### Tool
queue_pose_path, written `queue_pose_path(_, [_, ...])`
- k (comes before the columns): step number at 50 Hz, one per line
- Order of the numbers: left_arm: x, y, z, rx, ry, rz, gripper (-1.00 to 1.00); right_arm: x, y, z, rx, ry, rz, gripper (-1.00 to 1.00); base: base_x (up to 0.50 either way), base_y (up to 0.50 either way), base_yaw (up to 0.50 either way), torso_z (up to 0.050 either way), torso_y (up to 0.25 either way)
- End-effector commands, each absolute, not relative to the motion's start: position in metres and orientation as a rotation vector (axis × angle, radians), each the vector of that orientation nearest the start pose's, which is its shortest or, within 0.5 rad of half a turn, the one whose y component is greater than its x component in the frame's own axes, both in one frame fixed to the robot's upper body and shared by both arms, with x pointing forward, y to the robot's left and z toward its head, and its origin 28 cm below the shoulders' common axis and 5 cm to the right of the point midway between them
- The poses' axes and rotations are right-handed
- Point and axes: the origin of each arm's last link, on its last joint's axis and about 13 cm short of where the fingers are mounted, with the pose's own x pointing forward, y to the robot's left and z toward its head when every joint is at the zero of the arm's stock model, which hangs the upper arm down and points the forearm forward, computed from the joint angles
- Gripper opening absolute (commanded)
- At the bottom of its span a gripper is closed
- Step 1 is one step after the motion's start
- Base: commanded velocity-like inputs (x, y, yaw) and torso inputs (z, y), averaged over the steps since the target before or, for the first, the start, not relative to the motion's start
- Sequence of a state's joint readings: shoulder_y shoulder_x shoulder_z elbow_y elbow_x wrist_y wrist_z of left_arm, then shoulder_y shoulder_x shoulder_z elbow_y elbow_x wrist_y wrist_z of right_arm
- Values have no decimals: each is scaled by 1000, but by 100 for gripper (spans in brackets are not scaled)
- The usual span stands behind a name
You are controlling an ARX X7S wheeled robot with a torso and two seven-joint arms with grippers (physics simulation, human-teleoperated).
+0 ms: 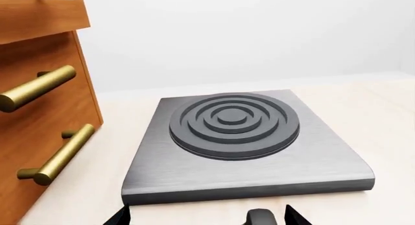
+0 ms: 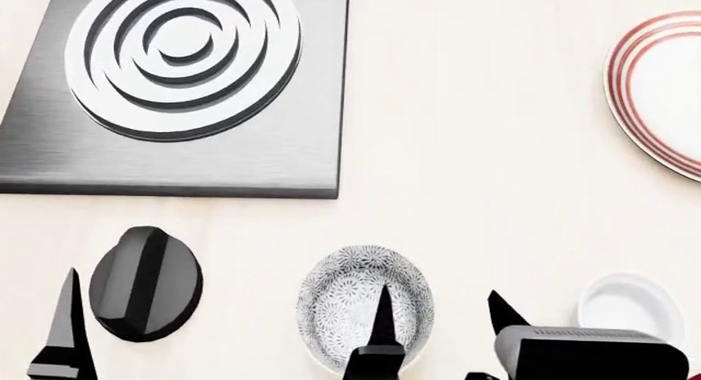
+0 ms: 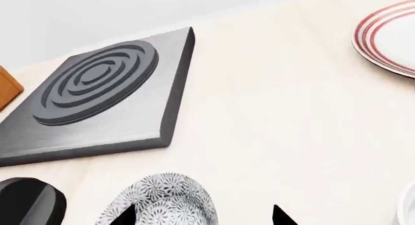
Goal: Pick the akita bowl next to the ramekin and place it on the plate.
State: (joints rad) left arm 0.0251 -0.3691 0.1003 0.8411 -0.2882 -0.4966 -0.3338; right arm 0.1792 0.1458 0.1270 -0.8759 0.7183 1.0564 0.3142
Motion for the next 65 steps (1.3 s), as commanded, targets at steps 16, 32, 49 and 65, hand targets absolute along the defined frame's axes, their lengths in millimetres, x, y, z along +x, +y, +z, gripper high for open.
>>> queue_pose_path(16, [169,222,145,69,-264,-6,100,187,-93,146,283,109,176,100,0,0,0,0,0])
queue_pose_path(32, [170,222,143,70,-260,-4,100,192,-94,138,312,141,174,100,0,0,0,0,0])
queue_pose_path(49, [170,222,142,71,-255,-1,100,197,-93,133,341,160,176,100,0,0,0,0,0])
queue_pose_path(65, [171,222,140,72,-250,-1,100,202,-92,129,352,166,173,-100,0,0,0,0,0])
